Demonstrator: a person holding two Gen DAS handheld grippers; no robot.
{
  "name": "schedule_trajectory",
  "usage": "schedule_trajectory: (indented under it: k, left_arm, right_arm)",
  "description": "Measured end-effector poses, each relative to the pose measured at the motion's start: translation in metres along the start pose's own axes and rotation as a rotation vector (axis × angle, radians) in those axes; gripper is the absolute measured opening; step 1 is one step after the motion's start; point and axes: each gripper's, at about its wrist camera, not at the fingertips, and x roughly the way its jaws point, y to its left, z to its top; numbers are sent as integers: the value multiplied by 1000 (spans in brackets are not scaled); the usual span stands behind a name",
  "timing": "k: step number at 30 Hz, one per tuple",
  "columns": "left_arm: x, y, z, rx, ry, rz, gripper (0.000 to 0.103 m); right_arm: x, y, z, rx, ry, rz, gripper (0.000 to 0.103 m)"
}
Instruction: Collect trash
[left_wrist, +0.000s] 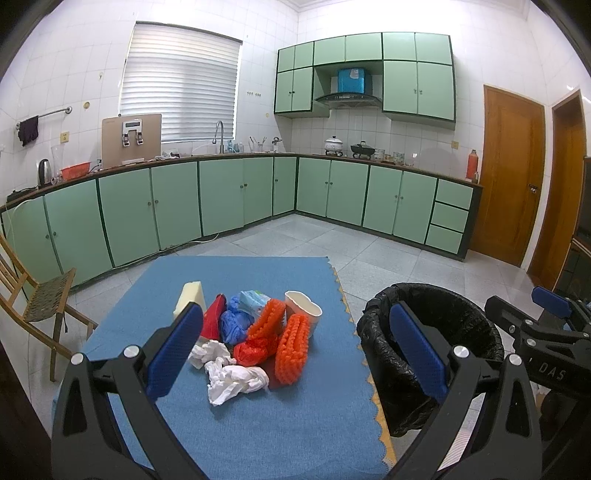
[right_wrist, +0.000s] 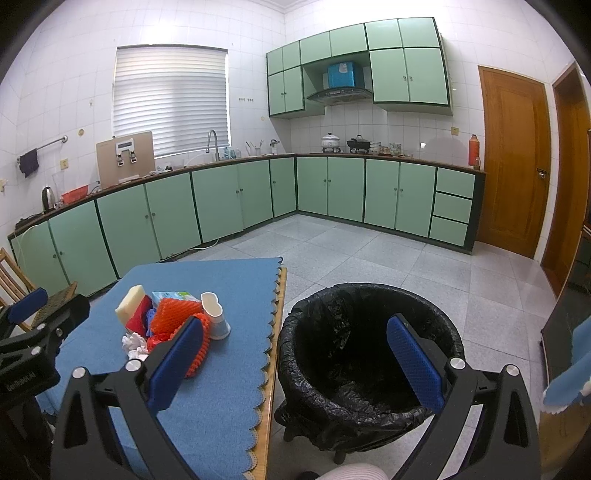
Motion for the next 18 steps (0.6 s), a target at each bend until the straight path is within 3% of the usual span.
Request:
schedule_trajectory:
  k: [18]
  left_arm:
    - [-1, 0, 0, 0, -1, 1, 98]
  right_arm:
    - [1, 2, -1, 1, 2, 1, 97]
